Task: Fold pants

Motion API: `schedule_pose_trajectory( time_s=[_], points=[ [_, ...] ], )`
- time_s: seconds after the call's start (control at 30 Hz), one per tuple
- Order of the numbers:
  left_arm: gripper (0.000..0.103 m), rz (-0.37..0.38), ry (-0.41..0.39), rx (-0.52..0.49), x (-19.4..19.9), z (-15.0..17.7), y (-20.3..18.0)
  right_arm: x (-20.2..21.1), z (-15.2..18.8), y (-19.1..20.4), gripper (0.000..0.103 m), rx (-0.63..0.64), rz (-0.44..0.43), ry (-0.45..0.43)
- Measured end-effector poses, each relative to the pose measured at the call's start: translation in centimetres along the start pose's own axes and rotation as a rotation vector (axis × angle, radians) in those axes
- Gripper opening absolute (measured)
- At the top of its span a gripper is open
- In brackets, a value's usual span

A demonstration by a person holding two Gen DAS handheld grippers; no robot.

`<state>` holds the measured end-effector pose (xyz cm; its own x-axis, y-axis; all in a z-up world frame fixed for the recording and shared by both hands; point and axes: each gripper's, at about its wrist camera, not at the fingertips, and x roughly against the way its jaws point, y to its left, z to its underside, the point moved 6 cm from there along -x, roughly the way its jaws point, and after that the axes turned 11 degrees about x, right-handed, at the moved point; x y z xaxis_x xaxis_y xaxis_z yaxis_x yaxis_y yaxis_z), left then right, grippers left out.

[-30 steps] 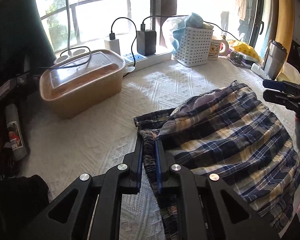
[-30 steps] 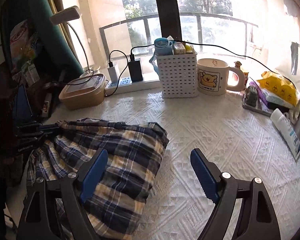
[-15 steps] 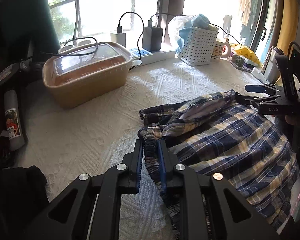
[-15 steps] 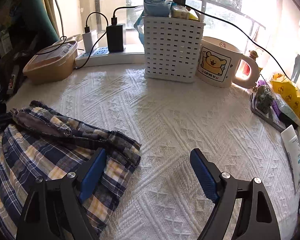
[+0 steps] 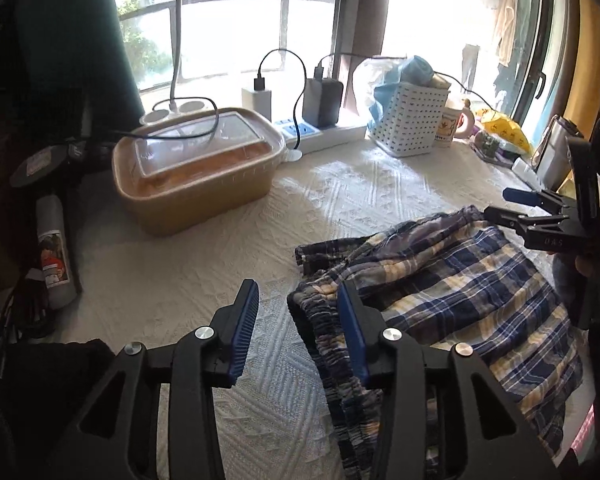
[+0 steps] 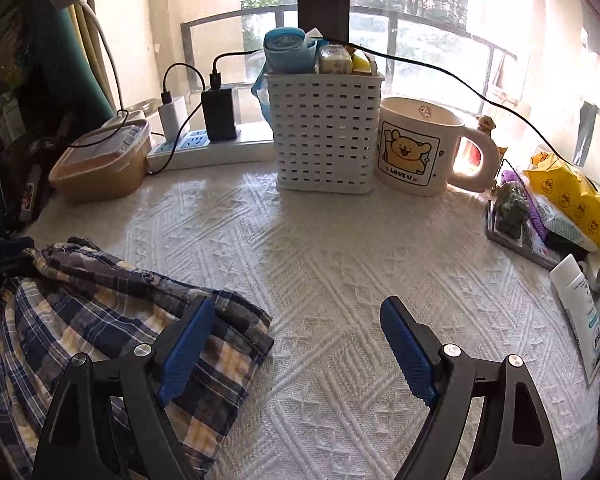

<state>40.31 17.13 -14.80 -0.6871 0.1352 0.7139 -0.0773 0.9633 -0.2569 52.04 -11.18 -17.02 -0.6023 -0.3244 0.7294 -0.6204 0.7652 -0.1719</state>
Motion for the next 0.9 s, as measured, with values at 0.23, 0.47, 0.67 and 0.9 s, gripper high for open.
schedule_pose_trajectory(
  time_s=[0.23, 0.47, 0.67, 0.9],
  points=[
    [0.074, 0.036, -0.131, 0.109, 6.8, 0.2, 0.5, 5.8, 1.1, 0.8, 0.086, -0.029, -0.020, -0.086],
    [0.075, 0.066, 0.014, 0.121, 4.1, 6.5, -1.2, 10.3, 5.3, 6.1, 0.086, 0.004, -0.096, -0.084],
    [0.075, 0.027, 0.106, 0.106, 2.5, 10.9, -1.8, 9.2, 9.7, 8.6, 0.086, 0.048, -0.068, 0.036],
    [0.075, 0.027, 0.075, 0.130, 5.1, 11.9, -1.4, 11.1, 12.2, 7.9, 0.087, 0.034, -0.026, 0.066]
  ],
)
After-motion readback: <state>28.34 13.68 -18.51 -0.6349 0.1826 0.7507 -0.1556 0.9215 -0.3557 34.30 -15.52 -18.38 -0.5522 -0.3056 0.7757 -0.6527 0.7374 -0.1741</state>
